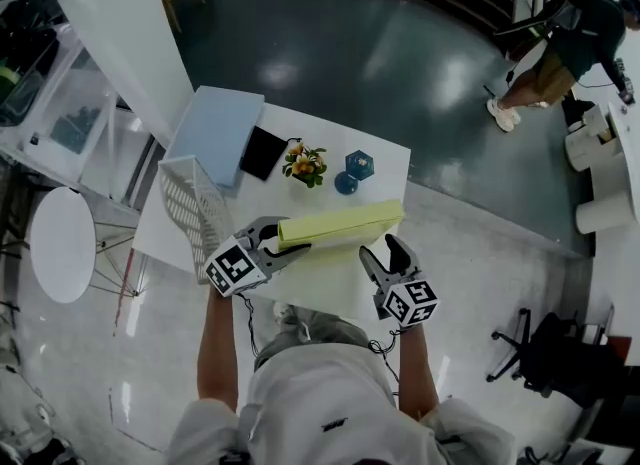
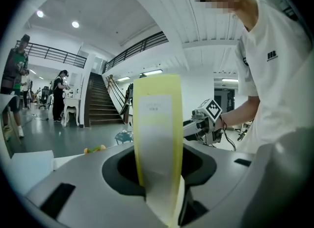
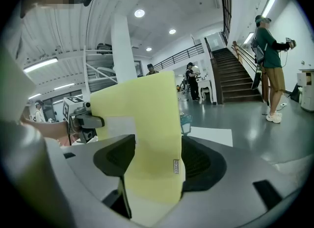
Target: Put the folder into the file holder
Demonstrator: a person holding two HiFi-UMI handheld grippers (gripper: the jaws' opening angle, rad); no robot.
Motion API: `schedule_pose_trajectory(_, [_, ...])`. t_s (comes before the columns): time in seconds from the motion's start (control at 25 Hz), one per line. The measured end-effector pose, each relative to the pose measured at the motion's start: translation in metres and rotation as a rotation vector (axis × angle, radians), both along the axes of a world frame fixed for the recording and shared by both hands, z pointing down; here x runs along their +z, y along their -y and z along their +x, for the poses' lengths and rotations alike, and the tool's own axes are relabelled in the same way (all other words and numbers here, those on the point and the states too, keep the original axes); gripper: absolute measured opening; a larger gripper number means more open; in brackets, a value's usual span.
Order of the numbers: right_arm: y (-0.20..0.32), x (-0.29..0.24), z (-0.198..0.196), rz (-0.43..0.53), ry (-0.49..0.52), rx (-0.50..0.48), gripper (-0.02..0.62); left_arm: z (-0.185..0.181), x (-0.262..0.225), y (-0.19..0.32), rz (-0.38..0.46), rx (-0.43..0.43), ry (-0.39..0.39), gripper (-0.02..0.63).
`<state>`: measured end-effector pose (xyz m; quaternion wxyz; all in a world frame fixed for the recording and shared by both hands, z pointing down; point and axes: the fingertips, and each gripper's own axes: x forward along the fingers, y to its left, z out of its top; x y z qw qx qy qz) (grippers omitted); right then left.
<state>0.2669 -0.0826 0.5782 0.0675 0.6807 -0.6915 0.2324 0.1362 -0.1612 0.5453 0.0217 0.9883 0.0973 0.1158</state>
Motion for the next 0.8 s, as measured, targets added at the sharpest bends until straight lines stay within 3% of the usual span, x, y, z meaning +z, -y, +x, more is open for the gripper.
schedule_pose_trajectory(0.32, [-0.002, -0.009, -0.014, 0.015, -0.011, -0.033, 0.293, -0.026, -0.017, -0.007, 0.0, -0.159, -0.023, 0.179])
schedule_pose_trajectory(0.8, [0.011, -0.049, -0.071, 0.097, -0.025, -0.156, 0.285, -0.09, -0.078, -0.022, 0.039, -0.449, -0.09, 0.175])
